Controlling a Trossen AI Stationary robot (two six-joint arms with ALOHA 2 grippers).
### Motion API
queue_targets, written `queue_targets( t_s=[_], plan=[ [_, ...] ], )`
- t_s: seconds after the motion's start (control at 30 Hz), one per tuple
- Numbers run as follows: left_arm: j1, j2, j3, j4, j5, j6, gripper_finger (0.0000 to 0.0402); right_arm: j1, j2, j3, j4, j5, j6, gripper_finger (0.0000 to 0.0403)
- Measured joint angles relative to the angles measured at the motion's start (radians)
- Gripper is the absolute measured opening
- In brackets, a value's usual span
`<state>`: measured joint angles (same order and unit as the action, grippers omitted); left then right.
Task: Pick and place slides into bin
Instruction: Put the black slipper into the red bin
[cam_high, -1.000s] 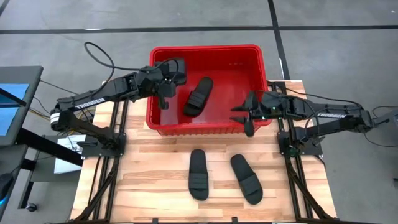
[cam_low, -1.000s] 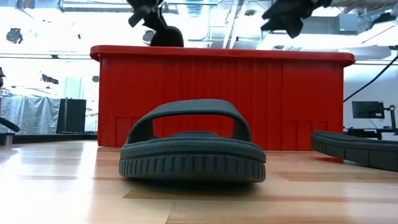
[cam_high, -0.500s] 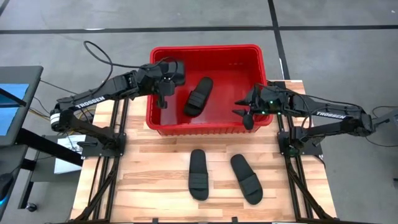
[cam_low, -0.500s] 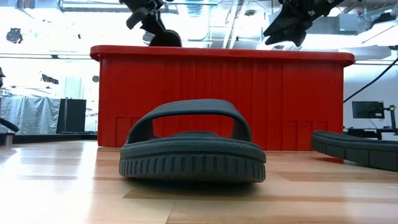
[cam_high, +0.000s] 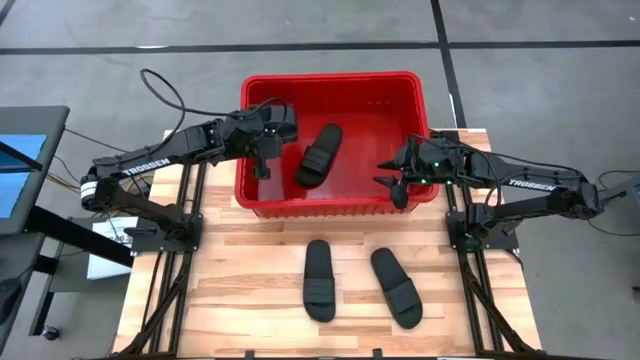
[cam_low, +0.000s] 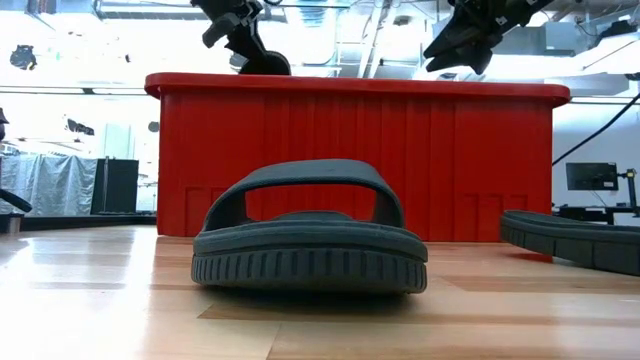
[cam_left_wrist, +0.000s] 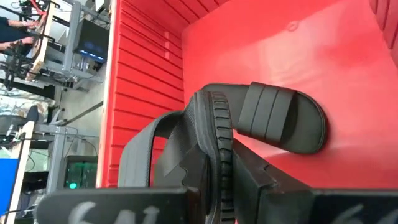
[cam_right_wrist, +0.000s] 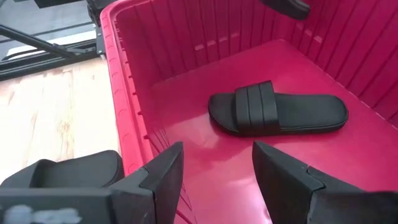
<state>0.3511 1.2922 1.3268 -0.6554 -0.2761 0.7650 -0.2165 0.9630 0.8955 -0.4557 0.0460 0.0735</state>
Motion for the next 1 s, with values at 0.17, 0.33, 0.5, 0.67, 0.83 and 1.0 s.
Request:
queue_targets(
  t_s=[0.17, 0.33, 0.5, 0.67, 0.83, 1.0],
  plan=[
    [0.005, 0.0, -0.091, 0.087, -0.001, 0.013, 0.0029, 0.0, 0.0, 0.0, 0.0, -0.001, 0.005, 0.0182],
    [0.005, 0.002, -0.173, 0.167, 0.002, 0.032, 0.0028, 0.0, 0.0, 0.0, 0.015, -0.003, 0.006, 0.0182],
    [0.008, 0.001, -0.213, 0.219, 0.022, 0.033, 0.0028, 0.0, 0.0, 0.0, 0.031, -0.002, 0.006, 0.0182],
    [0.007, 0.001, -0.248, 0.259, 0.037, 0.031, 0.0028, 0.0, 0.0, 0.0, 0.031, -0.002, 0.006, 0.0182],
    [0.008, 0.001, -0.269, 0.269, 0.035, 0.023, 0.0028, 0.0, 0.0, 0.0, 0.031, -0.002, 0.005, 0.0182],
    [0.008, 0.001, -0.271, 0.266, 0.049, 0.003, 0.0028, 0.0, 0.0, 0.0, 0.031, 0.0, 0.0, 0.0182]
  ],
)
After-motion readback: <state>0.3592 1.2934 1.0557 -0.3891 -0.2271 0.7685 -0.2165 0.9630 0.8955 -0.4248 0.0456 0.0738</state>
